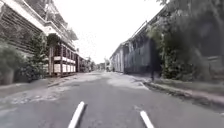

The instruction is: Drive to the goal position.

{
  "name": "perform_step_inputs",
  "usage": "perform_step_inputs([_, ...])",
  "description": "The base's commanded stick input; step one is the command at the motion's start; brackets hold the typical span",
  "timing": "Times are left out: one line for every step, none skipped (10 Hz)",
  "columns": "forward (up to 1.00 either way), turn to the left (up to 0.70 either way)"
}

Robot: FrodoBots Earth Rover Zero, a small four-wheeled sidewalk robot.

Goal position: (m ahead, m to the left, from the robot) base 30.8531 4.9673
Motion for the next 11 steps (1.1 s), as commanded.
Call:
perform_step_inputs([0.70, 0.00])
perform_step_inputs([0.70, 0.00])
perform_step_inputs([0.70, 0.00])
perform_step_inputs([0.78, 0.00])
perform_step_inputs([0.85, 0.01])
perform_step_inputs([0.85, 0.05])
perform_step_inputs([0.85, 0.00])
perform_step_inputs([0.85, 0.00])
perform_step_inputs([0.85, 0.00])
perform_step_inputs([0.85, 0.00])
perform_step_inputs([0.85, -0.28])
